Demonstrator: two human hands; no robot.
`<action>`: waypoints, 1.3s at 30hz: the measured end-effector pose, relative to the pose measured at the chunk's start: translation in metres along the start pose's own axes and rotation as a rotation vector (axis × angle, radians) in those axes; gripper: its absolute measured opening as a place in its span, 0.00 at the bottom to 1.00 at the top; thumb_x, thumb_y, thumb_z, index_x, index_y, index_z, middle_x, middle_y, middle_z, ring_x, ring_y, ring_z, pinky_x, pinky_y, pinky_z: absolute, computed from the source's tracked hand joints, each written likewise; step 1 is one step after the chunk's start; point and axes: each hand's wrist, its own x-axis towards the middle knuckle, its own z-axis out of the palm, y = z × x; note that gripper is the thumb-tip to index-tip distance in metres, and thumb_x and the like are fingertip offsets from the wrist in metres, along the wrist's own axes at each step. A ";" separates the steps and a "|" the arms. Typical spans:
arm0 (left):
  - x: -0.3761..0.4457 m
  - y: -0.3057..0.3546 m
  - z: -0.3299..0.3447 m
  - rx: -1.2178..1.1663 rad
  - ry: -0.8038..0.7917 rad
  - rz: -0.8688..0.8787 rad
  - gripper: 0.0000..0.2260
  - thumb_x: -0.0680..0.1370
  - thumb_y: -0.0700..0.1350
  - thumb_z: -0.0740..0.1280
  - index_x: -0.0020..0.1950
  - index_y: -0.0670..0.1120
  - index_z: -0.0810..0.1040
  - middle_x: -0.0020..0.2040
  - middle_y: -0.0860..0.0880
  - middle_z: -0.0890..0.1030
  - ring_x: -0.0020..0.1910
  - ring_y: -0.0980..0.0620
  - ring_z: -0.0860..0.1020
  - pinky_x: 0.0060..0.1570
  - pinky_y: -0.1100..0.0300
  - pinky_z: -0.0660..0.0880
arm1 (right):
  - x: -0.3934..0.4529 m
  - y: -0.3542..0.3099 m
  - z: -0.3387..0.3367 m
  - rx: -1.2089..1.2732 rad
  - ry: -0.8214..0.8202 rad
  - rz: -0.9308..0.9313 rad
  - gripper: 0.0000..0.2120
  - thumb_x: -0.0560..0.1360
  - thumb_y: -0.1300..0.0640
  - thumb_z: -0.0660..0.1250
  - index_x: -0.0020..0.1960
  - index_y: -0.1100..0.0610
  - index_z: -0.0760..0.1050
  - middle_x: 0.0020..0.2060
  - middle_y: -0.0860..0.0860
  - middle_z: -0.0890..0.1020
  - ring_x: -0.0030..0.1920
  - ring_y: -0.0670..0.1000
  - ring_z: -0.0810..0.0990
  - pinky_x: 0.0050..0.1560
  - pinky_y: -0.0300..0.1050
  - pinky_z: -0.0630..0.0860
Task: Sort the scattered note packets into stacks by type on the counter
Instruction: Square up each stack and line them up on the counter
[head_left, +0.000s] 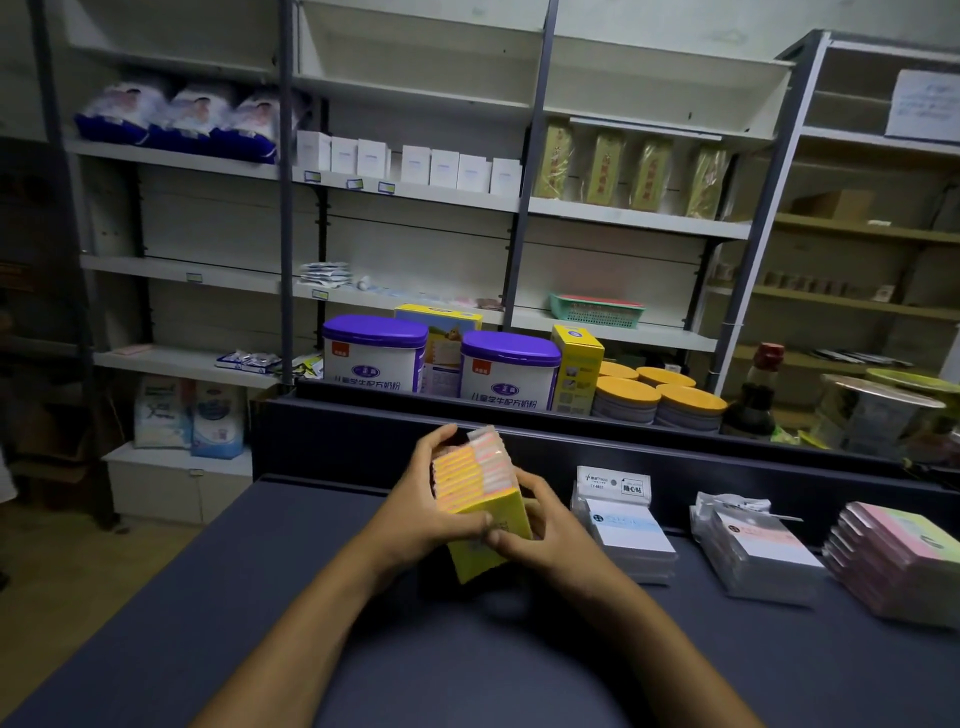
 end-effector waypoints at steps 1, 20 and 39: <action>0.000 -0.001 0.000 0.011 -0.013 0.003 0.48 0.60 0.45 0.80 0.73 0.61 0.59 0.67 0.52 0.71 0.63 0.53 0.76 0.58 0.60 0.77 | -0.001 0.001 0.001 -0.019 -0.006 -0.014 0.38 0.67 0.52 0.79 0.72 0.48 0.65 0.64 0.50 0.79 0.64 0.45 0.79 0.57 0.39 0.78; 0.000 -0.029 0.019 -0.047 -0.039 -0.171 0.50 0.65 0.47 0.74 0.80 0.53 0.46 0.65 0.55 0.74 0.59 0.60 0.77 0.50 0.70 0.75 | -0.004 0.002 0.015 -0.263 0.097 -0.167 0.39 0.70 0.64 0.74 0.73 0.42 0.60 0.73 0.48 0.69 0.74 0.48 0.68 0.74 0.55 0.66; 0.002 -0.019 0.020 0.130 -0.065 -0.118 0.47 0.76 0.40 0.71 0.79 0.47 0.37 0.75 0.51 0.55 0.69 0.56 0.65 0.56 0.73 0.69 | -0.005 0.005 0.014 -0.286 0.130 -0.190 0.37 0.67 0.61 0.73 0.73 0.47 0.64 0.67 0.44 0.75 0.68 0.42 0.73 0.66 0.36 0.71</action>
